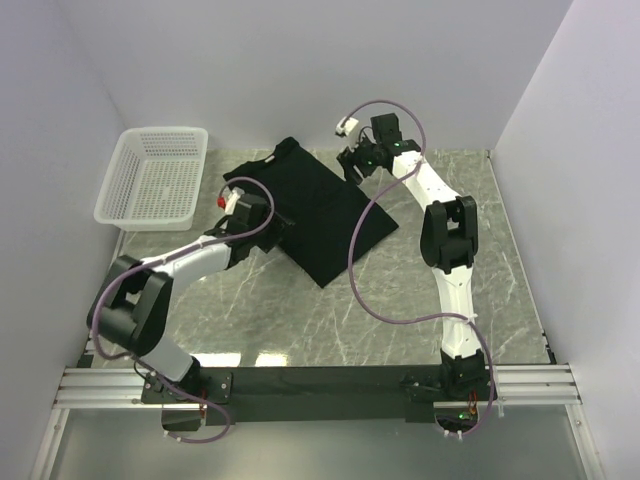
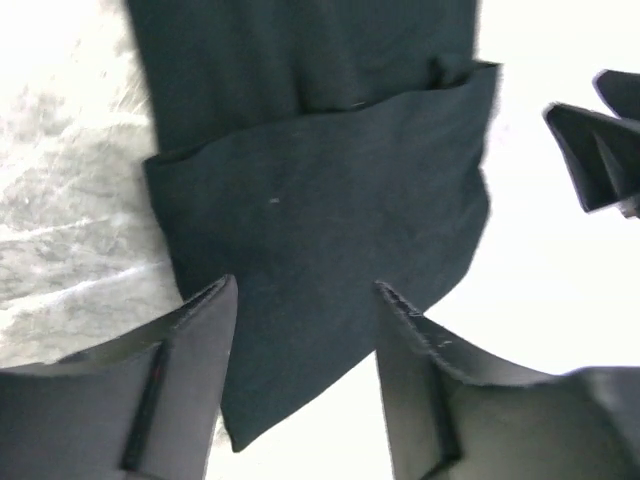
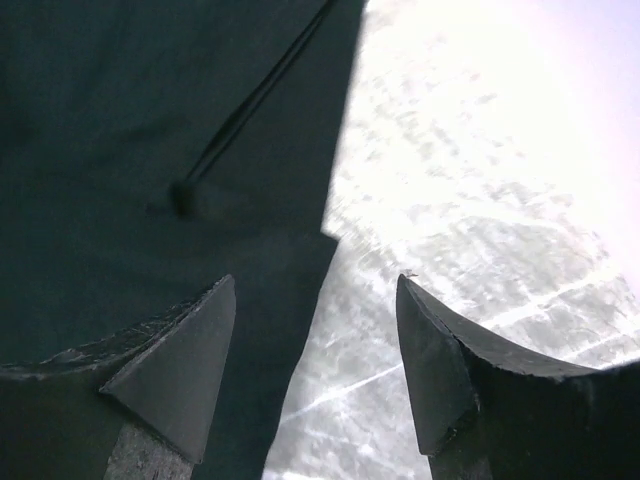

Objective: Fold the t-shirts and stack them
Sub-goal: Fold the tshirt

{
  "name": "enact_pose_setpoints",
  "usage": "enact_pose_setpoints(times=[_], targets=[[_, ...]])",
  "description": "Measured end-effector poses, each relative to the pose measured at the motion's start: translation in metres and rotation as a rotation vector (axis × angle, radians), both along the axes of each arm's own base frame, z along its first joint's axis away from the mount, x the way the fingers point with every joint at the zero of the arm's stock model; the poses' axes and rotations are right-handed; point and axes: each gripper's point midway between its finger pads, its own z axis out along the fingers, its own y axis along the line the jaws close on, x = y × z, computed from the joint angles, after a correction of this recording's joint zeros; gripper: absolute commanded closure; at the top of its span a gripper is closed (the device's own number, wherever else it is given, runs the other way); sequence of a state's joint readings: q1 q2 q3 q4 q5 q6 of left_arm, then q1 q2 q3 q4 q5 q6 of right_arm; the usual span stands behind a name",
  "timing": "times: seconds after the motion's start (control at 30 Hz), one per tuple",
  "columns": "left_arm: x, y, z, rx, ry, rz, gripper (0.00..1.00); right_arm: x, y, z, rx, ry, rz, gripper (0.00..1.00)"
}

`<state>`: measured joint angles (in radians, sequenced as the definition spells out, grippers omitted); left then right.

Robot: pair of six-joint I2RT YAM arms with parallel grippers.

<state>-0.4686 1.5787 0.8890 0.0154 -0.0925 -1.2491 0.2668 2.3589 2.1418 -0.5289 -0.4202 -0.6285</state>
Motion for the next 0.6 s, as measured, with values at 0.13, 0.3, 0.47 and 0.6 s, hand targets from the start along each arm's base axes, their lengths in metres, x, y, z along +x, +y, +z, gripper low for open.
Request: enact_pose_setpoints(times=[0.13,0.3,0.47,0.6], targets=[[0.005,0.008,0.039,0.019,-0.099,0.002,0.33,0.007,0.001,0.014,0.069,-0.004,-0.068,0.28],[0.005,0.013,0.078,0.049,-0.219,-0.053,0.32,-0.015,-0.003,0.046,0.155,0.019,0.013,0.29],[-0.018,0.012,0.087,0.044,-0.258,-0.127,0.32,-0.064,-0.034,0.077,0.169,0.031,0.144,0.28],[-0.057,0.018,0.070,0.014,-0.233,-0.149,0.31,-0.094,-0.070,0.077,0.123,0.030,0.212,0.29]])
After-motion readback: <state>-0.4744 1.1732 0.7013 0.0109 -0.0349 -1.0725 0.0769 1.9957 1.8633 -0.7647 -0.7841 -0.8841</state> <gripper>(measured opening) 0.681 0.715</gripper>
